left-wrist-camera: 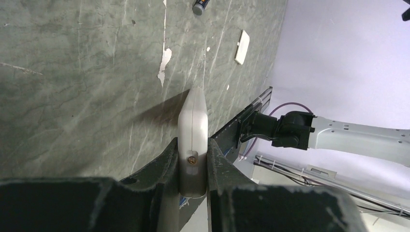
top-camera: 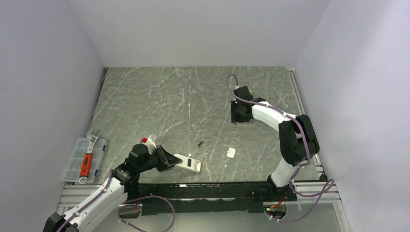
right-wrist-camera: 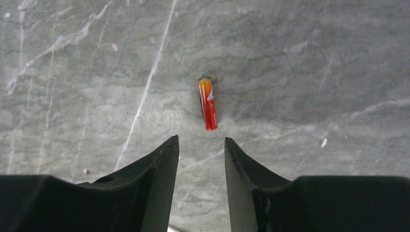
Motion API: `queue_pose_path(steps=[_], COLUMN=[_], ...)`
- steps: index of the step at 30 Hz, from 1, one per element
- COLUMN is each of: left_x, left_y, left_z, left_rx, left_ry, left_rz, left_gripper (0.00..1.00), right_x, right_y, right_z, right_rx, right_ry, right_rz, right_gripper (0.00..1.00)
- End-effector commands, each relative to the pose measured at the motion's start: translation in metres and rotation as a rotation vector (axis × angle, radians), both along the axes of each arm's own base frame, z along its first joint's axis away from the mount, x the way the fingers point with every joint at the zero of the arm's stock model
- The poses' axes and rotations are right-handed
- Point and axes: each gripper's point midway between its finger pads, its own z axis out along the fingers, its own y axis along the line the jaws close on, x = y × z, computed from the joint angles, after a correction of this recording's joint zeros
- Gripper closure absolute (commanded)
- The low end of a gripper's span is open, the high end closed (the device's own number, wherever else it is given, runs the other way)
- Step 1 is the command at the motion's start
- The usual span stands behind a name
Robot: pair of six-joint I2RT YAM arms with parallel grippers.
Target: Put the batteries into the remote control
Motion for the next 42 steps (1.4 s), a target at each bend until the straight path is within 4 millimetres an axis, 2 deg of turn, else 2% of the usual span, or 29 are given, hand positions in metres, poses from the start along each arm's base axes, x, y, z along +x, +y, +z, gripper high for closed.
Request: queue_pose_path(steps=[1,9,15,24,29,33,42], left_x=[0.014,0.028,0.032,0.028,0.026,0.023,0.015], left_y=[-0.004,0.001,0.005,0.006,0.007,0.008,0.02], left_z=[0.011,0.008,-0.002,-0.023,-0.028,-0.031,-0.034], left_rx=[-0.066,-0.032,0.006,0.066,0.11,0.145,0.239], left_ry=[-0.072,-0.113,-0.093,-0.017,0.012,0.03,0.056], left_rz=[0.041,0.099,0.128,0.114,0.093,0.077,0.063], left_gripper=[1.0,1.0,1.0,0.81,0.67,0.56,0.39], right_x=[0.025,0.032,0.031,0.026,0.023,0.021,0.014], right_y=[0.002,-0.001,0.0,0.003,0.004,0.005,0.008], right_z=[0.006,-0.009,-0.021,-0.027,-0.026,-0.024,-0.007], right_rx=[-0.014,-0.037,-0.036,-0.019,-0.009,0.001,0.033], right_ry=[-0.044,-0.009,0.027,0.044,0.048,0.048,0.018], right_rz=[0.01,0.012,0.023,0.027,0.032,0.035,0.042], right_gripper=[0.6,0.66,0.69,0.79,0.88,1.0,1.0])
